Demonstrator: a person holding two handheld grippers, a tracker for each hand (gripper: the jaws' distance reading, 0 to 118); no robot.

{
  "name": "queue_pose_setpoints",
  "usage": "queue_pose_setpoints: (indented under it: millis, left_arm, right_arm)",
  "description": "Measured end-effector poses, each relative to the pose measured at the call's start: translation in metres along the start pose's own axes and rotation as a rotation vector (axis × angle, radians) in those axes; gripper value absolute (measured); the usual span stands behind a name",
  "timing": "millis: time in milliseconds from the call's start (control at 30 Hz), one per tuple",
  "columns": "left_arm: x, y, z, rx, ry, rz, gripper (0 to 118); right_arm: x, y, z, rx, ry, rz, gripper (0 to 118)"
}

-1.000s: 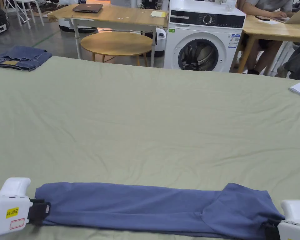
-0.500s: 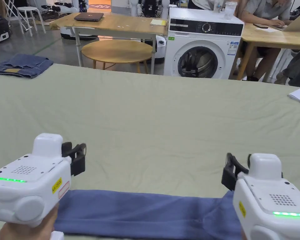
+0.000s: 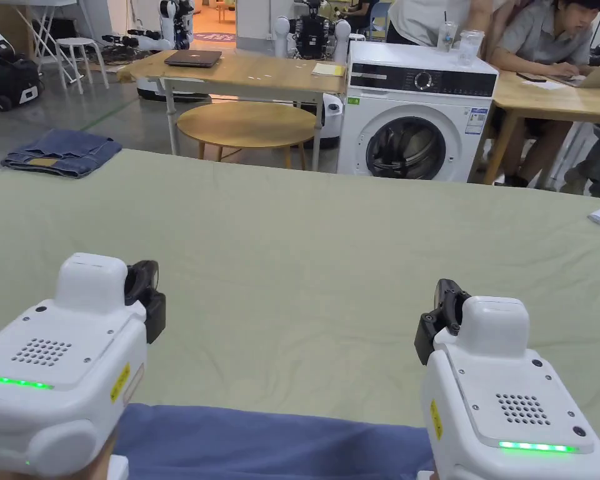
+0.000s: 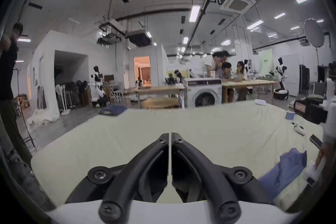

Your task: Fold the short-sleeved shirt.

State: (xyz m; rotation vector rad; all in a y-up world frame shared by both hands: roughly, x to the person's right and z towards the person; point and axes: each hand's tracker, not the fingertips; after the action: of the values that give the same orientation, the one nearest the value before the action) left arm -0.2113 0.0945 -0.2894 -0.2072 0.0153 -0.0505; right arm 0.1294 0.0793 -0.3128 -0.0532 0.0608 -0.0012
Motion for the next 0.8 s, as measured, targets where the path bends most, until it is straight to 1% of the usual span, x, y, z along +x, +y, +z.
queue_pose_setpoints:
  millis: [67,133,200,233,267,333,367,400,433,467,500,533,567,600,667,733,800]
  left_arm:
    - [-0.020,-0.007,-0.003,-0.106,0.003,0.002,0]
    - [-0.041,-0.017,-0.008,-0.241,0.000,-0.002,0]
    - [-0.067,-0.029,-0.014,-0.320,-0.041,0.045,0]
    - [-0.081,-0.034,-0.019,-0.375,-0.066,0.093,0]
    - [-0.097,-0.040,-0.027,-0.473,-0.110,0.163,0]
    - [-0.136,-0.063,-0.042,-0.574,-0.236,0.393,2]
    - [-0.146,-0.071,-0.043,-0.602,-0.282,0.499,10]
    - [-0.158,-0.080,-0.047,-0.634,-0.292,0.544,17]
    - [-0.167,-0.088,-0.051,-0.676,-0.303,0.576,28]
    - [-0.174,-0.096,-0.053,-0.696,-0.310,0.568,45]
    - [-0.174,-0.098,-0.053,-0.731,-0.312,0.562,44]
    - [-0.177,-0.102,-0.052,-0.754,-0.329,0.571,45]
    - [-0.182,-0.108,-0.054,-0.762,-0.370,0.601,48]
    - [-0.187,-0.113,-0.057,-0.780,-0.392,0.628,48]
    - [-0.191,-0.124,-0.062,-0.821,-0.465,0.695,81]
    - [-0.195,-0.141,-0.068,-0.861,-0.544,0.769,81]
    - [-0.193,-0.155,-0.070,-0.907,-0.544,0.790,81]
  right_arm:
    - [0.000,0.000,0.000,0.008,0.008,0.002,0]
    - [-0.002,0.000,-0.001,0.011,0.000,0.028,0]
    - [-0.002,-0.003,-0.004,-0.003,0.022,0.044,0]
    - [-0.002,-0.005,-0.005,-0.007,0.025,0.049,0]
    - [-0.002,-0.006,-0.007,-0.012,0.027,0.056,0]
    - [-0.003,-0.009,-0.010,-0.031,0.038,0.065,0]
    - [-0.003,-0.011,-0.012,-0.041,0.044,0.066,0]
    - [-0.003,-0.012,-0.013,-0.050,0.047,0.067,0]
    - [-0.004,-0.013,-0.014,-0.060,0.048,0.065,0]
    - [-0.004,-0.014,-0.015,-0.071,0.048,0.060,0]
    - [-0.003,-0.015,-0.016,-0.079,0.049,0.056,0]
    - [-0.002,-0.017,-0.017,-0.086,0.050,0.054,0]
    - [-0.007,-0.014,-0.012,-0.093,0.048,0.055,0]
    - [-0.009,-0.013,-0.012,-0.101,0.044,0.059,0]
    - [-0.008,-0.016,-0.012,-0.115,0.044,0.061,0]
    - [-0.006,-0.016,-0.013,-0.126,0.042,0.055,0]
    - [-0.005,-0.017,-0.012,-0.134,0.042,0.048,0]
